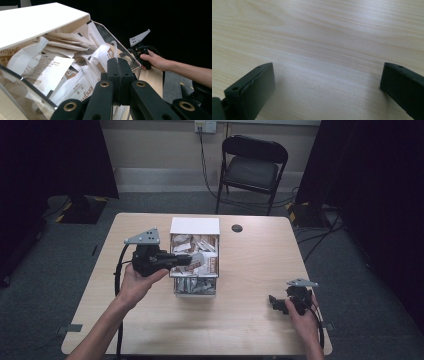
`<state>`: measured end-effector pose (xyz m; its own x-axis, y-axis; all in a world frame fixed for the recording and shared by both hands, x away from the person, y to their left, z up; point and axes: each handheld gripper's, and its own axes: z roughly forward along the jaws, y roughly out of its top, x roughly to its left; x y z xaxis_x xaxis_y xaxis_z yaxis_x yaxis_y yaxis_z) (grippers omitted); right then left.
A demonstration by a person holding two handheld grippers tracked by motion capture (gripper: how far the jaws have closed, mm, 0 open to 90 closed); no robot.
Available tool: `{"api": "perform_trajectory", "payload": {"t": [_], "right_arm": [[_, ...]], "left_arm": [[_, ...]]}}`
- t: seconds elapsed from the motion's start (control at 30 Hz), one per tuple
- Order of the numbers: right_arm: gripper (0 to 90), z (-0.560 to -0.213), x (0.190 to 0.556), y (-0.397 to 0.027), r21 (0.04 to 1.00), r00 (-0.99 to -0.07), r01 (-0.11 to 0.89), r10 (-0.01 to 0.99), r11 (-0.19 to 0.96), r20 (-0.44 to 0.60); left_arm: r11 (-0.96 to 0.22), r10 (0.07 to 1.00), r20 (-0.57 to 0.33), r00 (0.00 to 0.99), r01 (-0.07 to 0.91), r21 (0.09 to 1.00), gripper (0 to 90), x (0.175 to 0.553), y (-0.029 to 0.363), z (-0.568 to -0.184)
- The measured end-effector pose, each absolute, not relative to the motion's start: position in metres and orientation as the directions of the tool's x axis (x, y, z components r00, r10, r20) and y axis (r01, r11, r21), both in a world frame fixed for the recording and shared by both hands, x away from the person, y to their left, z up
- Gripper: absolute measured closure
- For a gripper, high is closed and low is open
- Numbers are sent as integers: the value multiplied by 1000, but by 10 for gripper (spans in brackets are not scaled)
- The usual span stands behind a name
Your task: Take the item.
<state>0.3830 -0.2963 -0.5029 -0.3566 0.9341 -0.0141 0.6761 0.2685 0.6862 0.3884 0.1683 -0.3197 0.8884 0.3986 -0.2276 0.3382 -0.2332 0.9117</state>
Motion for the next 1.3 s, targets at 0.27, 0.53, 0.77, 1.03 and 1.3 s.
{"api": "perform_trajectory", "payload": {"t": [0.27, 0.53, 0.77, 1.03, 1.3], "right_arm": [[0, -503, 383, -296, 686, -356, 676, 934, 268, -14], [0, -503, 383, -296, 686, -355, 677, 935, 267, -13], [0, -503, 383, -296, 686, -357, 676, 934, 268, -14], [0, -503, 383, -296, 686, -357, 676, 934, 269, -14], [0, -503, 383, -296, 686, -357, 676, 934, 269, -14]], "left_arm": [[-216, 398, -227, 889, 332, 918, 900, 387, 174, -315], [-200, 399, -213, 892, 311, 929, 900, 383, 181, -307], [-190, 398, -197, 896, 291, 938, 900, 378, 189, -299], [-183, 408, -194, 892, 288, 940, 900, 376, 194, -296], [-177, 411, -192, 891, 285, 942, 900, 374, 201, -292]]}}
